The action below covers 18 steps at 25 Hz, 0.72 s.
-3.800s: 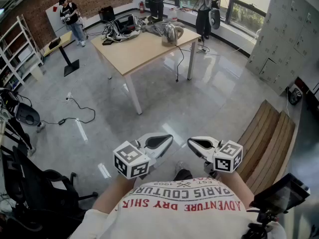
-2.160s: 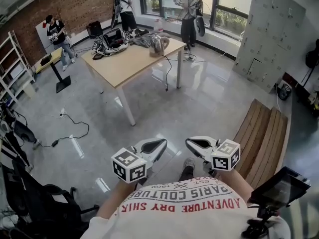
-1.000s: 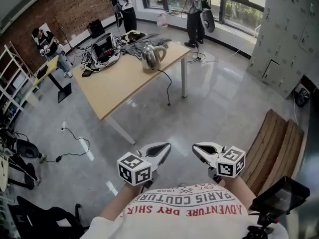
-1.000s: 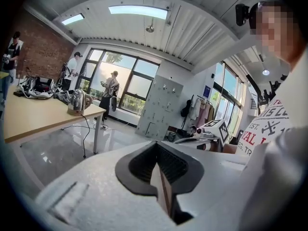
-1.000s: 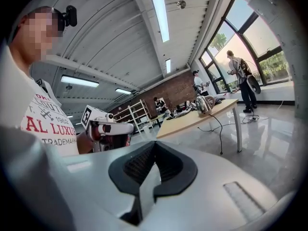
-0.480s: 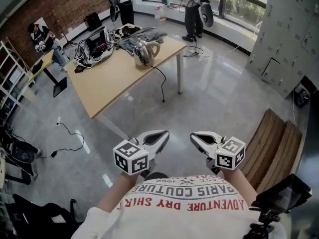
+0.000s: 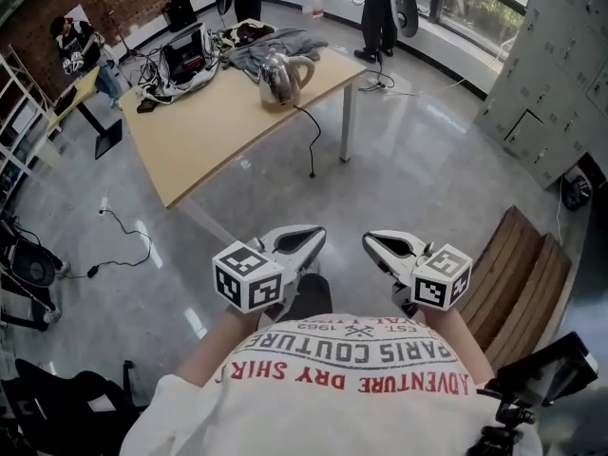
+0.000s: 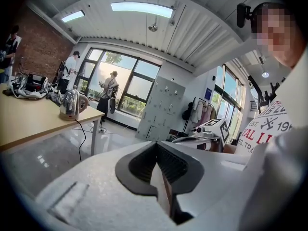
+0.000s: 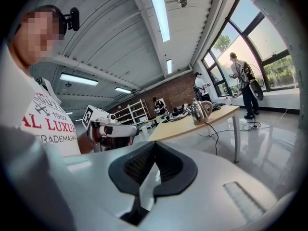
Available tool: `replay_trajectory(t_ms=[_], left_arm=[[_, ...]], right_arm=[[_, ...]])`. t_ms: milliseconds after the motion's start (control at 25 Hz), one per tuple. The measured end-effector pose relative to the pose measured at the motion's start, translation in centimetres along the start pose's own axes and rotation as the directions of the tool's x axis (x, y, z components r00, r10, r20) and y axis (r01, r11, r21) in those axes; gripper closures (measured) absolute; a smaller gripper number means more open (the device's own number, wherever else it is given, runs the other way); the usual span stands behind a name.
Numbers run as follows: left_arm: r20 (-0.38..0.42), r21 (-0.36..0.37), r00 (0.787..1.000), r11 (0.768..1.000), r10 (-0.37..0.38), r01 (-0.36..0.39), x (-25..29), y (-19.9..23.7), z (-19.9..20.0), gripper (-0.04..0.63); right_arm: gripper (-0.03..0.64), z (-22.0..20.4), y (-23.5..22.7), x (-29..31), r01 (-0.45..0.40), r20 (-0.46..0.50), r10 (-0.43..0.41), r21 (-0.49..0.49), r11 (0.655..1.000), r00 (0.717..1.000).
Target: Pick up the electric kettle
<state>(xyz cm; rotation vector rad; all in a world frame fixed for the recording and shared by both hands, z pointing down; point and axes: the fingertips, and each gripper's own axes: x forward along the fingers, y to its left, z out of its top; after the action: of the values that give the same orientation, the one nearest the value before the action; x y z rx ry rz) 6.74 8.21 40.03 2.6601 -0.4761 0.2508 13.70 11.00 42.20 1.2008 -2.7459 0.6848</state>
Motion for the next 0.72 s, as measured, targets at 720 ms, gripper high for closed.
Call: replay_trajectory(t_ms=[720], left_arm=[[-0.070,-0.092,0.997,0.995,0.034,-0.041,6.8,23.8,7.2,0.595]], right_arm=[[0.617,8.5,-16.4,19.3,-0.007,-0.022,0.011,0.142,0.990,1.000]])
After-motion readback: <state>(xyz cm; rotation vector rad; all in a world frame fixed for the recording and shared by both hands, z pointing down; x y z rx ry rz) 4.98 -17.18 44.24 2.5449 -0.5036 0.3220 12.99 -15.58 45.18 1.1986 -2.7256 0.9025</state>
